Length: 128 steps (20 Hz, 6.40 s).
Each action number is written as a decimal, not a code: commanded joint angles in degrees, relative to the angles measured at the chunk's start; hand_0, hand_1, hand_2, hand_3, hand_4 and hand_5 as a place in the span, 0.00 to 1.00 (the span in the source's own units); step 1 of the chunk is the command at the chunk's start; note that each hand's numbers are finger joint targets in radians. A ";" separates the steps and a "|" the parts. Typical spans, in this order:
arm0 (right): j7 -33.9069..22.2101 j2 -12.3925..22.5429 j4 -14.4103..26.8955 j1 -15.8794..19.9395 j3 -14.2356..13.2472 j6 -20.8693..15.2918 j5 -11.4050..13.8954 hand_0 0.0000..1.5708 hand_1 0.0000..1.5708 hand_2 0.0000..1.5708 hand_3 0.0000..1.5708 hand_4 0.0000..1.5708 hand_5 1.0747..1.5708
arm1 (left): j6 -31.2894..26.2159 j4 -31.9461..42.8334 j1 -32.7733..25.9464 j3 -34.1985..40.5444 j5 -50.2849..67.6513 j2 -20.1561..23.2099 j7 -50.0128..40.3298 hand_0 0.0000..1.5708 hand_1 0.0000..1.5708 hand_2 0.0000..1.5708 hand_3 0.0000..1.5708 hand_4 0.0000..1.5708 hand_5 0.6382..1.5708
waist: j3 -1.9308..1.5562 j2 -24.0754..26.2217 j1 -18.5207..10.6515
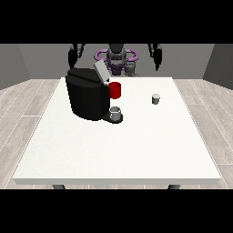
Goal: Insert the coffee pod into the coffee machine and close the lid
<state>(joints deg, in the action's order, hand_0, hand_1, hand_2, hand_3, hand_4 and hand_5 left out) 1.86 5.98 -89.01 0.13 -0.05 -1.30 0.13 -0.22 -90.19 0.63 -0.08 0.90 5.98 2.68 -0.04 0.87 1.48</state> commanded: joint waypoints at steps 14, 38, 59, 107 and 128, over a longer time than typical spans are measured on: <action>4.36 -4.18 -0.04 -1.77 -3.49 -4.80 -1.41 0.00 0.00 0.00 0.00 0.17 1.00 | -8.19 4.29 0.14 5.36 -0.83 8.20 8.64 0.00 0.00 0.00 0.00 0.14 1.00 | 0.03 0.95 -0.02; 1.83 -4.25 3.92 10.22 -3.08 -6.08 -1.45 0.00 0.00 0.00 0.00 0.24 1.00 | -9.52 36.39 23.87 9.43 -9.33 18.02 6.24 0.00 0.00 0.00 0.00 0.00 1.00 | 0.04 -11.70 5.29; -5.23 -3.04 4.65 13.32 -1.88 -6.61 0.60 0.00 0.00 0.00 0.00 0.28 1.00 | -2.27 52.79 29.48 2.98 -25.71 19.21 9.37 0.36 0.36 0.44 0.26 0.00 1.00 | 0.06 -10.63 7.54; 2.42 -4.91 13.11 16.81 -2.77 -7.03 -2.15 0.00 0.00 0.00 0.00 0.32 1.00 | -5.97 53.38 53.74 4.43 -34.27 19.90 10.98 0.80 0.80 0.85 0.82 0.34 1.00 | 0.04 -9.59 9.96; 4.29 -3.88 13.94 19.87 -2.80 -8.29 0.16 0.00 0.00 0.00 0.00 0.33 1.00 | -7.49 52.65 68.02 5.94 -35.61 18.87 1.86 0.81 0.81 0.83 0.79 0.31 1.00 | 0.01 -15.07 13.98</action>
<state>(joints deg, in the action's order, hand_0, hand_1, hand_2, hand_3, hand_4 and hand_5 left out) 3.66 1.93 -77.43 19.11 -2.01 -8.96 -0.25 -7.85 -36.66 66.66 6.28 -34.37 26.69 6.28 -0.01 -12.94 16.30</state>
